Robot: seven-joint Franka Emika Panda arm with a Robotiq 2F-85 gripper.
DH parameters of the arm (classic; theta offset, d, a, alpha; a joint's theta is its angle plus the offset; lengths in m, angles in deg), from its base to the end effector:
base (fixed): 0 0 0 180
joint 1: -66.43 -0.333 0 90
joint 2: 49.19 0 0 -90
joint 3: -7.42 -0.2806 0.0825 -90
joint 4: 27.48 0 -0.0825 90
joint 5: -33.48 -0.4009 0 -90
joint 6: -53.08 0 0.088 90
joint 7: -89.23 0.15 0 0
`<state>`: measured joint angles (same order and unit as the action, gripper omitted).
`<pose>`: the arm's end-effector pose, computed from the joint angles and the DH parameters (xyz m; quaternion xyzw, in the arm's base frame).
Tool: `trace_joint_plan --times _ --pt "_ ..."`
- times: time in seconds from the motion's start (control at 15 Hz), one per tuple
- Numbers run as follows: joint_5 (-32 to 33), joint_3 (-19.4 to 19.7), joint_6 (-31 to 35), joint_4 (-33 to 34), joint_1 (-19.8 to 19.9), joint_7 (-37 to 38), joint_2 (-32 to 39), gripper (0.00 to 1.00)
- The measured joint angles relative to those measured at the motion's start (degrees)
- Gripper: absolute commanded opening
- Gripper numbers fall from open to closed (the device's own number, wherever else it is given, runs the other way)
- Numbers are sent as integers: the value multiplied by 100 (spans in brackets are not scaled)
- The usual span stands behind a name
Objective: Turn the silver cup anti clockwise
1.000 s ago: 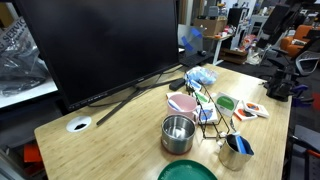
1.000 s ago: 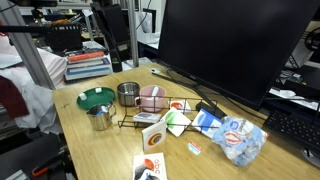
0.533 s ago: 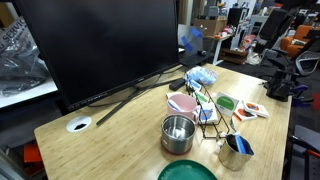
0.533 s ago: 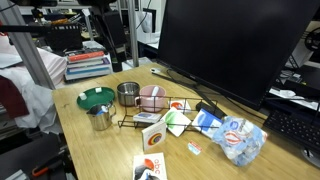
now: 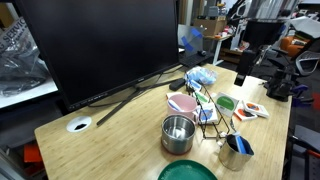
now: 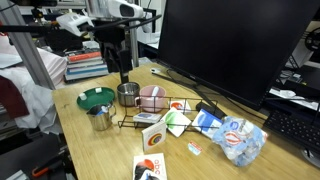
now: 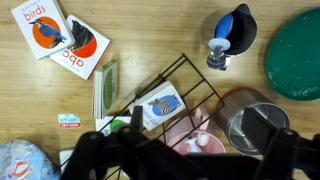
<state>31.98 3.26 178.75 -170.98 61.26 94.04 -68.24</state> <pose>0.4489 0.0734 0.3179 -0.9995 -0.0301 -0.0104 0.0001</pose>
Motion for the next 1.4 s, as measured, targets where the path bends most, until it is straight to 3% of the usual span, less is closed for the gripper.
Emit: trace_joint_plan --times 0.33,1.0,1.4 --pt "-111 -3 20 362 -78 -267 876 100" --pt "-109 -9 16 393 -90 -318 872 100" --pt "-115 -6 9 830 -114 -1191 1564 100"
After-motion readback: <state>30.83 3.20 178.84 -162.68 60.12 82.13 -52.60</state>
